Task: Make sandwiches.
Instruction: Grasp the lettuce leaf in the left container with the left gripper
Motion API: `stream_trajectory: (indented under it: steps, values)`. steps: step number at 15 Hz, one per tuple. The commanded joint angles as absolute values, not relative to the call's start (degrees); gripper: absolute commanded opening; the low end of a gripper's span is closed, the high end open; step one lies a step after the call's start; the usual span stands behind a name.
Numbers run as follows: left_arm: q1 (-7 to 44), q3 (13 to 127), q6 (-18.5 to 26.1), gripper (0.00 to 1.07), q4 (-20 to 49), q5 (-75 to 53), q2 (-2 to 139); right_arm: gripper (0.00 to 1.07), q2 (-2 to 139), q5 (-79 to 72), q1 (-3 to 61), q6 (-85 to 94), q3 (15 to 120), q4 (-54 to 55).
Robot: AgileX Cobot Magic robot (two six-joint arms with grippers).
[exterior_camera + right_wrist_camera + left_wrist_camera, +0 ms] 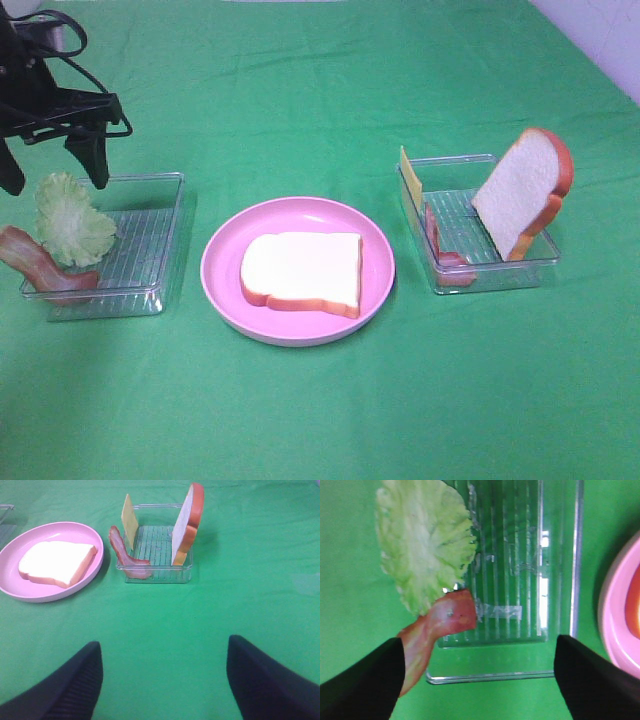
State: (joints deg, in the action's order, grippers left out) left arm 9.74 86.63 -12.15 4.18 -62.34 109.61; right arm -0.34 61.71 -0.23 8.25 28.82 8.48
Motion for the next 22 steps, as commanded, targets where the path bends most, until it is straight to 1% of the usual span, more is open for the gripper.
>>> stream_trajectory:
  steps: [1,2,8,9,13,14,15,16,17,18,19,20,21,22]
  values:
    - [9.2,86.7,-14.1,0.78,-3.7,-59.9,109.3,0.67,-1.2,61.1,-0.7,9.1,28.9,8.9]
    - [9.2,86.7,-15.2,0.78,-4.9,-58.4,109.4,0.67,-1.2,61.1,-0.7,9.1,28.9,8.9]
    - [9.2,86.7,-15.7,0.78,-6.0,-53.6,114.5,0.67,-1.2,61.1,-0.7,9.1,28.9,8.9]
    - [9.2,86.7,-16.7,0.77,-6.2,-52.0,115.2,0.67,-1.2,61.1,-0.7,9.1,28.9,8.9]
    - [9.2,86.7,-16.8,0.75,-6.2,-50.4,117.7,0.67,-1.2,61.1,-0.7,9.1,28.9,8.9]
    - [9.2,86.7,-16.8,0.73,-6.2,-50.1,118.0,0.67,-1.2,61.1,-0.7,9.1,28.9,8.9]
    - [9.2,86.7,-16.8,0.64,-6.2,-50.0,118.0,0.67,-1.2,61.1,-0.7,9.1,28.9,8.9]
    - [9.2,86.7,-16.8,0.61,-6.2,-50.0,118.0,0.67,-1.2,61.1,-0.7,9.1,28.9,8.9]
    - [9.2,86.7,-16.8,0.45,-6.2,-50.3,118.0,0.67,-1.2,61.1,-0.7,9.1,28.9,8.9]
    - [9.2,86.7,-16.8,0.43,-6.2,-50.5,118.0,0.67,-1.2,61.1,-0.7,9.1,28.9,8.9]
    - [9.2,86.7,-16.8,0.43,-6.2,-50.5,118.0,0.67,-1.2,61.1,-0.7,9.1,28.9,8.9]
    - [9.2,86.7,-16.8,0.37,-6.2,-51.1,118.0,0.67,-1.2,61.1,-0.7,9.1,28.9,8.9]
    - [9.2,86.7,-16.8,0.28,-6.2,-51.5,118.0,0.67,-1.2,61.1,-0.7,9.1,28.9,8.9]
    - [9.2,86.7,-16.8,0.14,-6.4,-51.9,118.0,0.67,-1.2,61.1,-0.7,9.1,28.9,8.9]
